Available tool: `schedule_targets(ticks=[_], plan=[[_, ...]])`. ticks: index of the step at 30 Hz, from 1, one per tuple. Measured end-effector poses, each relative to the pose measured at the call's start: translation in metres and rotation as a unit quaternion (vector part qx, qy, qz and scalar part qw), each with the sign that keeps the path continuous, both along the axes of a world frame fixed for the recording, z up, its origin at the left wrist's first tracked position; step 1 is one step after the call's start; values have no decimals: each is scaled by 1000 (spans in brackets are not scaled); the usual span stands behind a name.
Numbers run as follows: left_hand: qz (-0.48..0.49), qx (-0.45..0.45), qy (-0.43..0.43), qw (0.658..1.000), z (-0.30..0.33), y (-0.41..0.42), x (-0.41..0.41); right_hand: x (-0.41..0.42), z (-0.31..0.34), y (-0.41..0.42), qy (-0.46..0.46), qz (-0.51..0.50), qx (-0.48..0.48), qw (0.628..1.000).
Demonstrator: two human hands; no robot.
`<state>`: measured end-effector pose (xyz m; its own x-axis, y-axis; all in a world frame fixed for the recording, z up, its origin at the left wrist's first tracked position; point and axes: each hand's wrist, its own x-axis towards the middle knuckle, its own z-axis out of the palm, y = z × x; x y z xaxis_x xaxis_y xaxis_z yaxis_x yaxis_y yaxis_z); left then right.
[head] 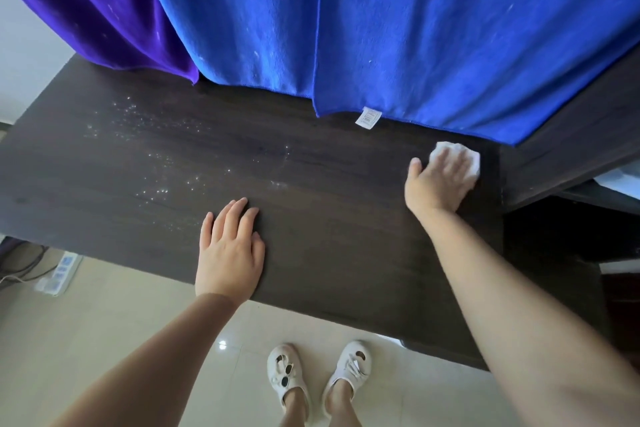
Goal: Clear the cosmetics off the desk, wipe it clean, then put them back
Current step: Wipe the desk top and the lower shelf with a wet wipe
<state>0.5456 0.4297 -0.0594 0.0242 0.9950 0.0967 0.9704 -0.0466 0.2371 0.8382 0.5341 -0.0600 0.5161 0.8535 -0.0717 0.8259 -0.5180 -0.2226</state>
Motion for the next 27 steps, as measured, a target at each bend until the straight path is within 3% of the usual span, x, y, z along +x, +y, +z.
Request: schedule_targets(ticks=[3, 5, 7, 9, 10, 13, 16, 18, 20, 23, 25, 27], plan=[[2, 1, 4, 1000, 0, 0, 1, -98, -2, 4, 12, 232, 18, 972], [3, 3, 5, 1000, -1, 0, 1, -140, 4, -5, 31, 416, 4, 909], [2, 7, 6, 1000, -1, 0, 1, -138, 9, 0, 35, 509, 11, 860], [3, 7, 5, 1000, 0, 0, 1, -99, 7, 14, -14, 496, 68, 866], [3, 6, 5, 1000, 0, 0, 1, -68, 2, 19, -45, 444, 86, 891], [1, 1, 5, 1000, 0, 0, 0, 39, -11, 15, -79, 200, 66, 974], [0, -3, 7, 1000, 0, 1, 0, 54, -3, 12, -19, -1, -15, 1000], [-1, -5, 8, 1000, 0, 1, 0, 11, 3, 17, -12, 28, 10, 999], [-1, -7, 9, 1000, 1, 1, 1, -46, 9, 11, -15, 180, 56, 982], [0, -1, 7, 1000, 1, 0, 1, -100, 7, -23, 16, 417, -23, 909], [1, 4, 5, 1000, 2, 0, 2, -77, 5, -25, 5, 436, -37, 899], [4, 3, 3, 1000, 2, 0, 2, -26, 0, -22, -16, 354, 17, 935]])
